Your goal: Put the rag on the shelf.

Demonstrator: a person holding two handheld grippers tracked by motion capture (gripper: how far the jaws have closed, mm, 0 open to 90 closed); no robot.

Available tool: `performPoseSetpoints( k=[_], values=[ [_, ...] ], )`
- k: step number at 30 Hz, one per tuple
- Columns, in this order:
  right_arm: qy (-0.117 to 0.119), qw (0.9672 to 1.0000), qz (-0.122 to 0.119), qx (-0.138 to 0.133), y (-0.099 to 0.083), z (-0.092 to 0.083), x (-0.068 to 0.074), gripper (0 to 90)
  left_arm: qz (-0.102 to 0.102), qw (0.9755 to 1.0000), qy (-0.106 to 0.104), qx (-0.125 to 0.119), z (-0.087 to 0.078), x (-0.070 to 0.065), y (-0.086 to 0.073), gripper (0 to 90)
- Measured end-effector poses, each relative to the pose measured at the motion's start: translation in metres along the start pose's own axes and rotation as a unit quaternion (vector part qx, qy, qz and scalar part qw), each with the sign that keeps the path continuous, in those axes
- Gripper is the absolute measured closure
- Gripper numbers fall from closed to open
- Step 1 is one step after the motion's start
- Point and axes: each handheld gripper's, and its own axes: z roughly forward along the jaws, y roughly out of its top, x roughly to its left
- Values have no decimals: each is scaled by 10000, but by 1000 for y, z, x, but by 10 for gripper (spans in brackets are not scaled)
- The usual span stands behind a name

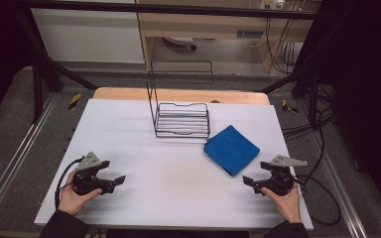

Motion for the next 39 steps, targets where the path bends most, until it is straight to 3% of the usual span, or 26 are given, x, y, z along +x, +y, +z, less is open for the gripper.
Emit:
performPoseSetpoints(
  k=[11,26,32,39],
  values=[
    [-36,10000,1,58,0,3,2,17,-51,10000,8,24,1,0,-3,121],
    [-376,9989,-145,245,8,17,18,66,-102,9999,29,38,1,0,-4,115],
    [-362,9987,-233,267,14,24,23,134,-124,9999,47,13,2,0,-4,114],
    [-331,9973,-484,444,21,39,33,284,-125,9999,59,16,2,0,-4,114]
  ],
)
